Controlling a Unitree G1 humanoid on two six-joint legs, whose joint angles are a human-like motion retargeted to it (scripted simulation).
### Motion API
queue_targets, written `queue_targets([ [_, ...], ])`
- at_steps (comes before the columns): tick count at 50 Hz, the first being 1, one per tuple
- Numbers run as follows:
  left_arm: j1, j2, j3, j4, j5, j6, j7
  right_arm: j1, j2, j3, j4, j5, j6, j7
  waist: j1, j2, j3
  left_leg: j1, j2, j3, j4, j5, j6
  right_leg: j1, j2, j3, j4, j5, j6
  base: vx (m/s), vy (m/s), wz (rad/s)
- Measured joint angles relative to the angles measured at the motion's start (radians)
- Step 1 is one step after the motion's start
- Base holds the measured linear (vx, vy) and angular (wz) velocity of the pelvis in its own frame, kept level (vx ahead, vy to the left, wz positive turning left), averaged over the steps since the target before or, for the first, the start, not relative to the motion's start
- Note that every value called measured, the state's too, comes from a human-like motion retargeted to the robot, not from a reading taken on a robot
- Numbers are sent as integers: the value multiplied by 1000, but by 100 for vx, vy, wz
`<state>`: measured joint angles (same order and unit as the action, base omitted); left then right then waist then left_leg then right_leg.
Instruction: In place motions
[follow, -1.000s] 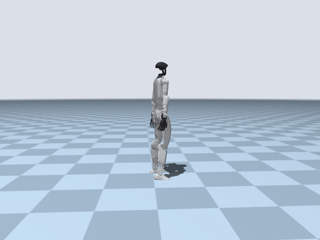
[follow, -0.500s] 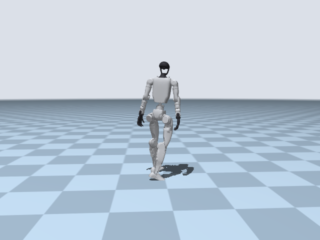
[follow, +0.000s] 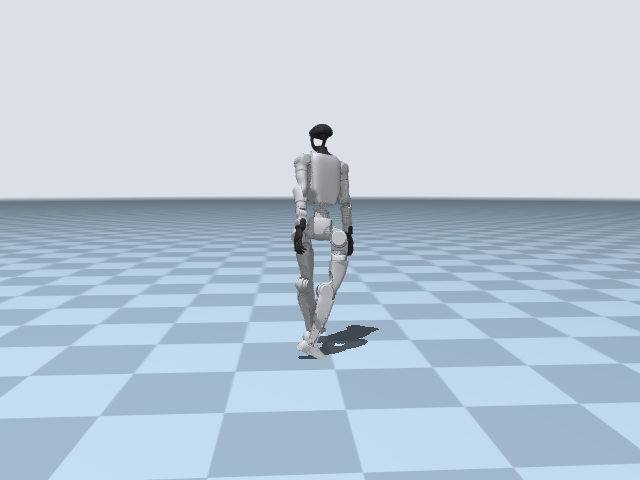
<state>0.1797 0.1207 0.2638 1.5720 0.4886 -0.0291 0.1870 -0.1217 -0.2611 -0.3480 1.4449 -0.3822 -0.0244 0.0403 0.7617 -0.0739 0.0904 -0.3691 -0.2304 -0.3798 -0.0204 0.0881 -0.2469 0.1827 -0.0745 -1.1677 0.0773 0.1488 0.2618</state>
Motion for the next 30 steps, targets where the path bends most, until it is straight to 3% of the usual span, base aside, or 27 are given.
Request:
queue_targets([
  [10, -50, 6, -15, -23, -53, 27, -78, 30, 36, 115, -8, -173, -10, 13, -100, -27, -18, 62, 19, 93, 9, -36, 90, 6, -38, 108, -31, -13, 0, 20, 5, -78],
  [15, -51, 35, -35, -54, -72, 35, -128, 53, 53, 130, 46, -127, 24, 20, -231, -30, -32, 138, 19, 149, 21, -77, 166, 33, -95, 190, -43, -30, -4, 34, 11, -147],
  [18, -40, 60, -43, -80, -56, 35, -148, 49, 56, 154, 52, -60, 45, 33, -314, -22, -49, 163, 55, 216, 23, -102, 197, 1, -115, 273, -49, -40, -40, 30, 4, -216],
  [25, 10, 103, -39, -118, -40, 30, -142, 27, 53, 210, 37, -58, 54, 30, -521, 33, -71, 235, 159, 397, 17, -160, 236, -83, -127, 466, -75, -41, -140, 31, -4, -227],
  [30, 71, 94, -3, -161, -41, 45, -190, 9, 48, 217, 39, -40, 72, 21, -703, 111, -88, 271, 226, 484, 3, -183, 248, -152, -105, 583, -58, -32, -158, 22, -5, -169],
])
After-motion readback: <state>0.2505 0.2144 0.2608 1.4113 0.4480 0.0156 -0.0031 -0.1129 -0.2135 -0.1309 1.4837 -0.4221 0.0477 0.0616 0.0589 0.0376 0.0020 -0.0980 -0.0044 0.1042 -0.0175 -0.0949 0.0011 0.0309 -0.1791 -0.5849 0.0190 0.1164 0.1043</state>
